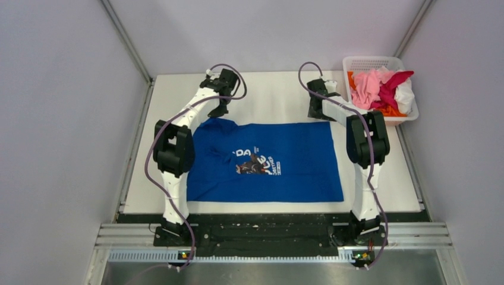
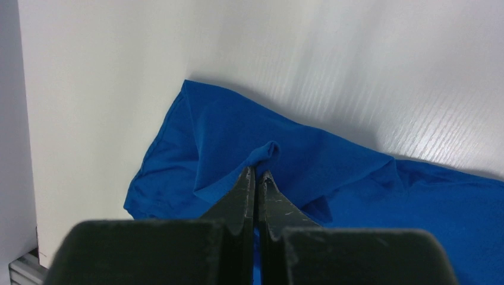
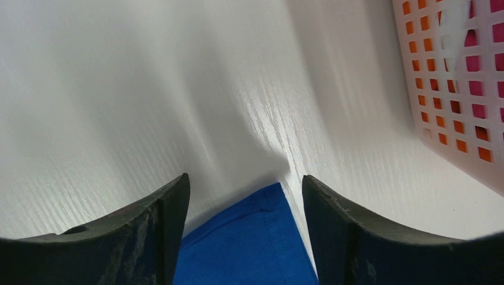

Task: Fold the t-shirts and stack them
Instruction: Grab the side of the flattened tshirt furthest away from the robot with both arms

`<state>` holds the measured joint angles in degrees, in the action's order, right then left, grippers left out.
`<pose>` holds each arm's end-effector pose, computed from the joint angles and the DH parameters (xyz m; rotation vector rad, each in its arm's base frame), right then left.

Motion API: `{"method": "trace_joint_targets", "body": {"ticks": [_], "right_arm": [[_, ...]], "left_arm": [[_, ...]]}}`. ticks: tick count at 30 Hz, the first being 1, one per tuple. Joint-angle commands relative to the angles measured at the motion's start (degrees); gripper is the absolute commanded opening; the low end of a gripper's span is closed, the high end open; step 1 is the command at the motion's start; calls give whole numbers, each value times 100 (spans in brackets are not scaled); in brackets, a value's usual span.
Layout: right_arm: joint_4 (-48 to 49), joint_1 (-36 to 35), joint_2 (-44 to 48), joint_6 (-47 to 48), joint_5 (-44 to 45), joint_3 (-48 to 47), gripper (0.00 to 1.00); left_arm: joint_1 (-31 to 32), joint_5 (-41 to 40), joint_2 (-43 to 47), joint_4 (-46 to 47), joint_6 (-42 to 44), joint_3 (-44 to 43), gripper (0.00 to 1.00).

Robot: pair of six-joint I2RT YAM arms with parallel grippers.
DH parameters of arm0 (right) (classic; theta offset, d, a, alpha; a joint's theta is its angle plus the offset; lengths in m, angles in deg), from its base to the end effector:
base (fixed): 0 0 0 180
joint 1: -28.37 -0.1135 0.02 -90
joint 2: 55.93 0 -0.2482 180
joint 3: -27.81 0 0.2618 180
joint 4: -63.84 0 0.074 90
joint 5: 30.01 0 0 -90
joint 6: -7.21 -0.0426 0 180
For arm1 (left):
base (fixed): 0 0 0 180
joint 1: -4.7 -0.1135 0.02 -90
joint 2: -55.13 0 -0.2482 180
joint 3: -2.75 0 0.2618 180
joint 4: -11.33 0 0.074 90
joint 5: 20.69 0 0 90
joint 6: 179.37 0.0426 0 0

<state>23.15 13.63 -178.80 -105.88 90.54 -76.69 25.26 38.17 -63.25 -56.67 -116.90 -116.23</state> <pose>0.4504 0.0961 0.1445 0.3611 2.4169 -0.4109 0.4218 -0.1347 0.2326 -0.2948 2.5200 0.4384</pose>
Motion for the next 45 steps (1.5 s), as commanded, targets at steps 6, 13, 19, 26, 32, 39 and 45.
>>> {"method": "trace_joint_targets", "body": {"ticks": [6, 13, 19, 26, 32, 39, 45], "right_arm": [[30, 55, 178, -173, 51, 443, 60], [250, 50, 593, -511, -77, 992, 44], [476, 51, 685, -673, -138, 1196, 30], [808, 42, 861, -671, 25, 1282, 0], [1187, 30, 1490, -494, 94, 1708, 0], [1602, -180, 2440, -95, 44, 2457, 0], [1486, -527, 3127, -13, 188, 3026, 0]], "left_arm": [[107, -161, 830, -49, -287, 368, 0], [154, -120, 1081, -15, -383, 655, 0], [217, -196, 1190, -35, -462, 805, 0], [270, -193, 1301, -82, -481, 857, 0], [310, -202, 1408, -163, -552, 926, 0], [499, -381, 1770, -433, -782, 1254, 0], [567, -475, 2359, -800, -1138, 1903, 0]]}}
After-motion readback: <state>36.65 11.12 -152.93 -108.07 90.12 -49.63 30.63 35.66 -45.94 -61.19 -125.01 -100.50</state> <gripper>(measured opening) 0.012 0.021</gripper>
